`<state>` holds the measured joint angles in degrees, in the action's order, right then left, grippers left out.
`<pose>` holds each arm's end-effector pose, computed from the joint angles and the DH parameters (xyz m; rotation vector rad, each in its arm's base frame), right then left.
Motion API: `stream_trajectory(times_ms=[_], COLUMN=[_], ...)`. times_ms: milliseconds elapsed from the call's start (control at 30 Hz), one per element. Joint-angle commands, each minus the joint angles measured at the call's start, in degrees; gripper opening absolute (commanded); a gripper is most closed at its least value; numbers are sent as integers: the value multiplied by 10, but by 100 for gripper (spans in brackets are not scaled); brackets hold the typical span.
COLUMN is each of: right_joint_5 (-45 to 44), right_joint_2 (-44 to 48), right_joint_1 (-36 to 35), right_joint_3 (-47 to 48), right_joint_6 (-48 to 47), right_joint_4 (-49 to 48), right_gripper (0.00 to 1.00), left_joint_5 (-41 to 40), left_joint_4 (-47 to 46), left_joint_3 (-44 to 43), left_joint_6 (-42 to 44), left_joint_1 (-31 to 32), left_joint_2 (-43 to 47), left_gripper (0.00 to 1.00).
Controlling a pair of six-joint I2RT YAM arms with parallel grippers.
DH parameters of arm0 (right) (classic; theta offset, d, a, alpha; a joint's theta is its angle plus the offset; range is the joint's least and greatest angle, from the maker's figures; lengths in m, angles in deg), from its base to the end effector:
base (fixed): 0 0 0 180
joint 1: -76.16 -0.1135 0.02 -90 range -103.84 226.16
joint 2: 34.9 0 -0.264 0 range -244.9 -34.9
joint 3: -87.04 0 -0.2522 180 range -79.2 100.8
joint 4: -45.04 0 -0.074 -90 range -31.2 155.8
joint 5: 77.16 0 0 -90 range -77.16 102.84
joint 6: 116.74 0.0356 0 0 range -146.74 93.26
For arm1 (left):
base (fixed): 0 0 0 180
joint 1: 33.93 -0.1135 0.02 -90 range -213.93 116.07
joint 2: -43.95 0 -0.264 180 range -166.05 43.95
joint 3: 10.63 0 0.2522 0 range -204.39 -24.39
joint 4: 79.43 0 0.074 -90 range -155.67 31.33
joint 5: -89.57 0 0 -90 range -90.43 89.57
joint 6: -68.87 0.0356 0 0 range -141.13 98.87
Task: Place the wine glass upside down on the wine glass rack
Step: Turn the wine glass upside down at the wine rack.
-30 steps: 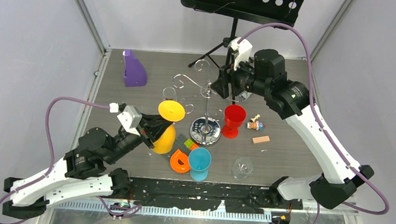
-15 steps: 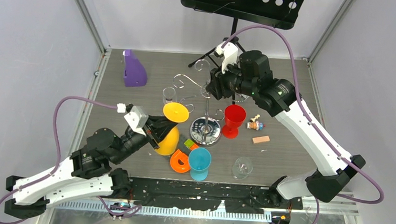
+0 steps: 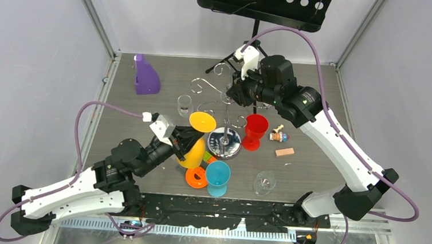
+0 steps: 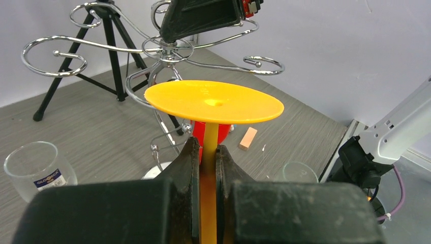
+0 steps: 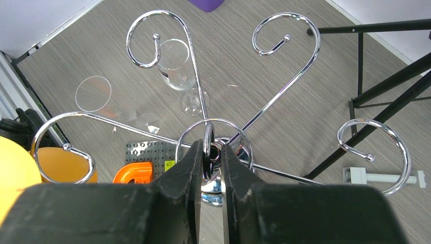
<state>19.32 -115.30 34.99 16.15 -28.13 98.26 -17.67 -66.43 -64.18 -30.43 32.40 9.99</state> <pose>0.2207 0.1983 0.4496 -0.8089 1.8724 0.5545 0.0682 -0.1294 0.3579 0.4911 1.4377 -0.8511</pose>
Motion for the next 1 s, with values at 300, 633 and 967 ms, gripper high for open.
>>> stream_trajectory(times_ms=[300, 633, 967], right_joint_5=[-13, -10, -9], right_joint_2=[-6, -10, -11], right_joint_1=[0, 1, 1], right_joint_3=[28, 33, 34], right_joint_6=[14, 29, 32], right_joint_4=[-7, 0, 5], right_gripper=[6, 5, 6], left_joint_5=[-15, -60, -103], left_joint_4=[-162, -230, -299], left_joint_3=[6, 23, 45], left_joint_6=[4, 41, 53], left_joint_1=[1, 1, 0], left_joint_2=[-73, -110, -144], left_gripper=[0, 0, 0])
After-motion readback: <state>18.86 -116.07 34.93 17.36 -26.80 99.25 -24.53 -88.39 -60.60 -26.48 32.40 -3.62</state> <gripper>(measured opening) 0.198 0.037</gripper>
